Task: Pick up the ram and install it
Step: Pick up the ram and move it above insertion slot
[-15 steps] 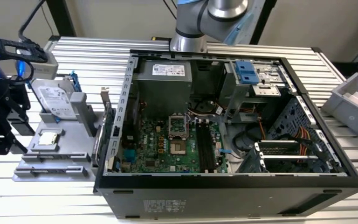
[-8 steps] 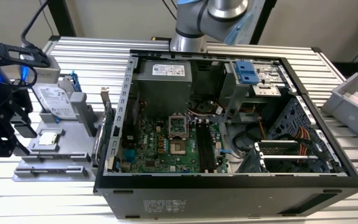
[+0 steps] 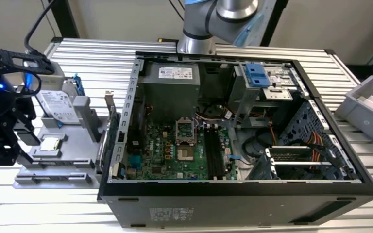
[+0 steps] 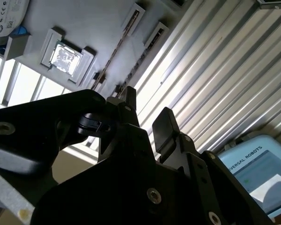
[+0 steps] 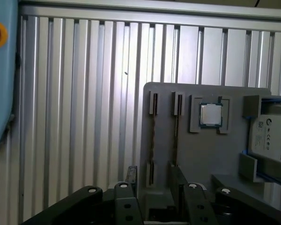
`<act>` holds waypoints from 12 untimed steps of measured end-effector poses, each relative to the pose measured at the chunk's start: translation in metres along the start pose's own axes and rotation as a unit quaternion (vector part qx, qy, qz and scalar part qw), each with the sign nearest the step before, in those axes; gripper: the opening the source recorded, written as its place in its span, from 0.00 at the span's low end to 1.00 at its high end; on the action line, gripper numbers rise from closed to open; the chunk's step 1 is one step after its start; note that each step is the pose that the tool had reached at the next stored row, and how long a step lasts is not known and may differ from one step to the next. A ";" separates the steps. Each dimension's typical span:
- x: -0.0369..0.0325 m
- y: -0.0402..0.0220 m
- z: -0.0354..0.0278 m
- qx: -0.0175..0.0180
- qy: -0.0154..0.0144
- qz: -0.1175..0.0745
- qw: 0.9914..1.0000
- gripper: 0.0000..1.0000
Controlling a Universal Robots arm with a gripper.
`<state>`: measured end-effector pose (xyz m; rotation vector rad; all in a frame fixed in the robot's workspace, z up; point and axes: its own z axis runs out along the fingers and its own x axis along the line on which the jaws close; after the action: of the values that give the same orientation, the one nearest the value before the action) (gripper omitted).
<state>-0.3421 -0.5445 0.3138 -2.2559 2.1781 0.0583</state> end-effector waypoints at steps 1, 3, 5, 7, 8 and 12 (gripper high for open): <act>0.0000 0.0000 0.0001 0.000 0.000 0.000 1.000 1.00; 0.0001 0.0000 0.0002 0.000 0.000 0.000 1.000 1.00; 0.0000 0.0000 0.0003 0.000 0.000 0.000 1.000 1.00; 0.0000 0.0000 0.0012 0.000 0.000 0.000 1.000 1.00; 0.0001 0.0000 0.0018 0.000 0.000 0.000 1.000 1.00; -0.0001 -0.0001 0.0048 0.000 0.001 0.000 1.000 1.00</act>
<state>-0.3421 -0.5442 0.3090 -2.2569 2.1792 0.0565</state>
